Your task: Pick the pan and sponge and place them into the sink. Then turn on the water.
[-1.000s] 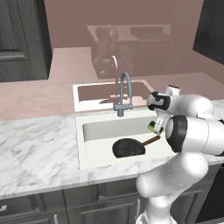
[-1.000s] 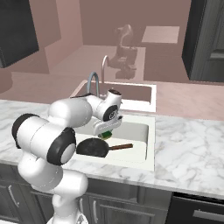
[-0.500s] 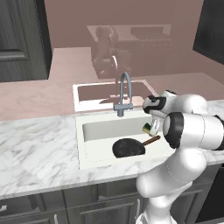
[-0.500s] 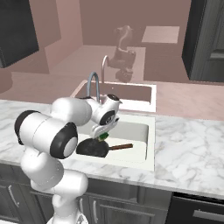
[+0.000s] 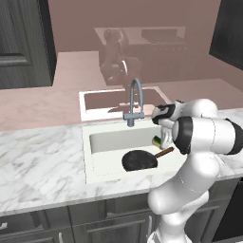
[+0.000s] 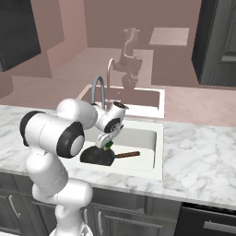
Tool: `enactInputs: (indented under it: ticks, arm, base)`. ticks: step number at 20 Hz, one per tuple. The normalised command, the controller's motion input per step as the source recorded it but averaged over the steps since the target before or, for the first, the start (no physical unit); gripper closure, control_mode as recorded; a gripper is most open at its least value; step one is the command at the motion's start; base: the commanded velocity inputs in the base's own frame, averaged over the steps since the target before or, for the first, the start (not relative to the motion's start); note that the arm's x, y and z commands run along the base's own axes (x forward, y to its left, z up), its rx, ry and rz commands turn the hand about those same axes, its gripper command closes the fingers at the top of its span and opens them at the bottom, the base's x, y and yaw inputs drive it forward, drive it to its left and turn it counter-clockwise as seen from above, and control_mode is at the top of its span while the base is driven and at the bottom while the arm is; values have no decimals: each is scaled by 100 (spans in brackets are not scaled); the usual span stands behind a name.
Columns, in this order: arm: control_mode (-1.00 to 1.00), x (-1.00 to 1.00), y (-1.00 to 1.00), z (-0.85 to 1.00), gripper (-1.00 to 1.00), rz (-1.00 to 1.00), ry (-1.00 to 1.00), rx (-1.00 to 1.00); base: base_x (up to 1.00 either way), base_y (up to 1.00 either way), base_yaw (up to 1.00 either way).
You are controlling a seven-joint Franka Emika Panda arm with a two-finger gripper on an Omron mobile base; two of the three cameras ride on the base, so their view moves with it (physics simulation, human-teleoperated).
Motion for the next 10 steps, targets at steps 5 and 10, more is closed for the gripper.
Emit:
enactInputs:
  ticks: [5, 10]
  arm:
    - [-100, 5, -5, -13, 100, 14, -3, 10]
    - [-100, 8, 0, -14, 100, 14, -1, 9]
  base:
    - [0, 0, 0]
    - [0, 0, 0]
